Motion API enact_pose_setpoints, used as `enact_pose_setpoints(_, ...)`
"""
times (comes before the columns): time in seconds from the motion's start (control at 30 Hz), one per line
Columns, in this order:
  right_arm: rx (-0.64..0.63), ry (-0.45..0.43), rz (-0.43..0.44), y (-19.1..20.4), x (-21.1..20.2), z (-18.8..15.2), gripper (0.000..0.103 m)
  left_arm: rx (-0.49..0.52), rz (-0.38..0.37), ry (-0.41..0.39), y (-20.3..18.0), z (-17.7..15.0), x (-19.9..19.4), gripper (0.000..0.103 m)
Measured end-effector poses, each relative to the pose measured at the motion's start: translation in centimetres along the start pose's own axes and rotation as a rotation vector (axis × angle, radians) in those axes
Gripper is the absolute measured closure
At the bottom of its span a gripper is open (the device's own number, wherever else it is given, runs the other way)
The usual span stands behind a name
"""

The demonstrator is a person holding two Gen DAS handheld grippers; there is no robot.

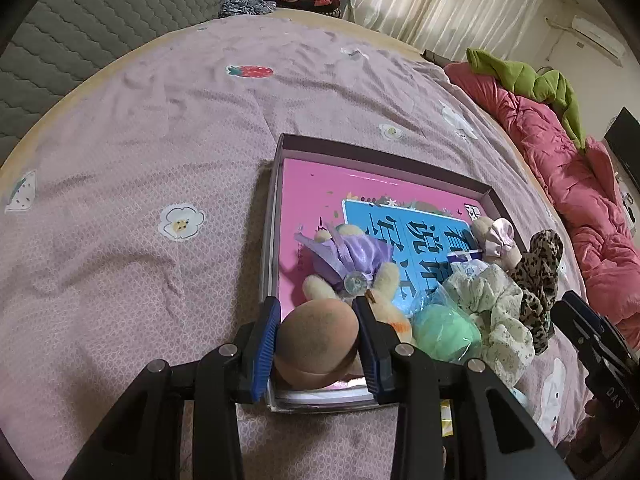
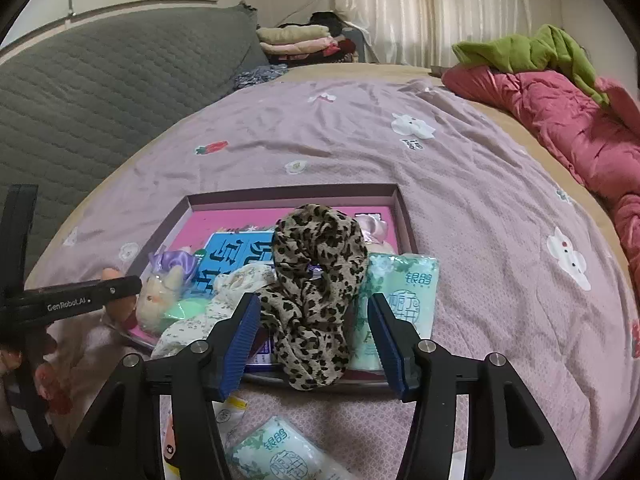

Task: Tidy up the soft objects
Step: 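Lower the sponge and leopard scrunchie into the tray with both tools, then open both tools releasing the sponge and scrunchie and withdraw from the tray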

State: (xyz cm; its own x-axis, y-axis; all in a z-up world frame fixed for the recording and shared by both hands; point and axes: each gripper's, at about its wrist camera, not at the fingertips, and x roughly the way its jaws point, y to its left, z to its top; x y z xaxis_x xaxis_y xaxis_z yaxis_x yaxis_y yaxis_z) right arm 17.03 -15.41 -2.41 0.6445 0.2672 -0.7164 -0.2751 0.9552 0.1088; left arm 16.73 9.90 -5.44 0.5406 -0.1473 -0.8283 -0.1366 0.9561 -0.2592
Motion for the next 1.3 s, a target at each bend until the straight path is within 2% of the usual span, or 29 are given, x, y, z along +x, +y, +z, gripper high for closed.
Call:
enact_pose_setpoints(0.27,0.007,0.010,-0.019,-0.2,0.3,-0.2,0.043,0.006,-0.006,0.023,0.1,-0.3,0.2,0.066)
enact_pose_setpoints(0.9,-0.010,0.017,-0.058,-0.6,-0.4,-0.2,0.036,0.003,0.023,0.020,-0.3,0.2,0.4,0.064)
enact_pose_setpoints(1.1,0.002,0.015,-0.073,-0.8,-0.6,-0.2,0.035,0.019,0.020,0.011,-0.4,0.2,-0.4,0.056)
enact_pose_setpoints(1.17,0.002,0.010,-0.080,-0.9,-0.8,-0.2,0.035,0.024,0.032,0.008,-0.5,0.2,-0.6,0.047)
enact_pose_setpoints(1.3,0.000,0.003,-0.083,-0.9,-1.2,0.0,0.034,0.022,0.037,0.002,-0.4,0.3,-1.0,0.047)
